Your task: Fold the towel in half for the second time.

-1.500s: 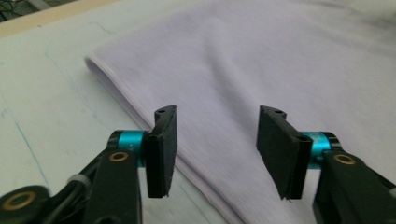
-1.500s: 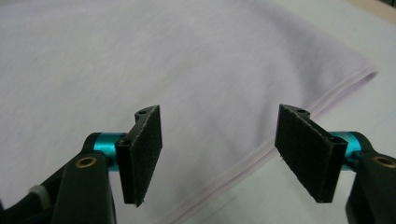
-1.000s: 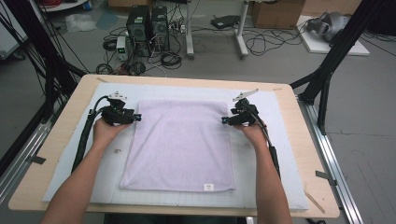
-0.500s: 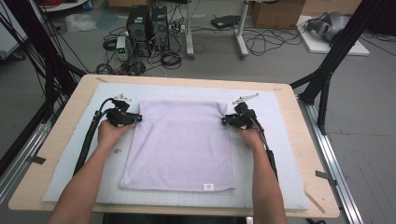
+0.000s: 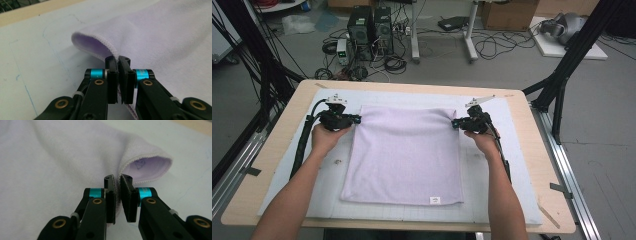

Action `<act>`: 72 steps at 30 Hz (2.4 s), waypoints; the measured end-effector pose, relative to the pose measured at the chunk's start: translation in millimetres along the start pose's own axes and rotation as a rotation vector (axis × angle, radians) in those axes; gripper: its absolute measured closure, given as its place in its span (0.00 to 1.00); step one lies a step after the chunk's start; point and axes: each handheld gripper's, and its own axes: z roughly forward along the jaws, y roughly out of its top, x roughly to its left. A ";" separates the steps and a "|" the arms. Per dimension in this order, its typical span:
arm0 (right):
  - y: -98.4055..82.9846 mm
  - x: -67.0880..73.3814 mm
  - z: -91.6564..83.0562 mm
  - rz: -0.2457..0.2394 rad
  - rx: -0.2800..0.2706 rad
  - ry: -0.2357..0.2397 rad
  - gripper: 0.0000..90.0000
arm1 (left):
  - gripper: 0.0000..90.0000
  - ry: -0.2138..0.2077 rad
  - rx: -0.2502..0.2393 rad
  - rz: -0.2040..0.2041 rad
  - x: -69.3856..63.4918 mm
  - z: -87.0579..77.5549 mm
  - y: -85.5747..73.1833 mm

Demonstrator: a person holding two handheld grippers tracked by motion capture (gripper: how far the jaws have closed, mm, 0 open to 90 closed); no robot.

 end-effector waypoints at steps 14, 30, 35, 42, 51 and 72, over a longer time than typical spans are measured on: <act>-72.2 68.3 -50.5 -0.038 0.034 0.153 0.89 | 0.94 -0.178 0.015 0.082 -58.8 -64.8 -80.5; -38.9 36.9 -34.3 0.050 0.028 0.095 0.39 | 0.43 -0.105 0.054 0.017 -41.8 -32.8 -36.8; -43.6 25.9 -4.3 0.112 0.093 0.171 0.47 | 0.62 -0.162 0.161 -0.021 -33.5 -5.6 -41.5; -40.4 36.9 -11.0 0.046 0.091 0.233 0.92 | 0.95 -0.136 0.084 0.043 -40.2 -23.5 -35.3; -30.6 85.4 -75.1 -0.110 -0.067 0.204 0.91 | 0.94 -0.155 -0.071 0.107 -65.6 -87.1 -40.2; -92.1 122.5 -48.5 -0.166 0.074 0.208 0.67 | 0.88 -0.224 0.117 0.197 -100.3 -63.9 -91.9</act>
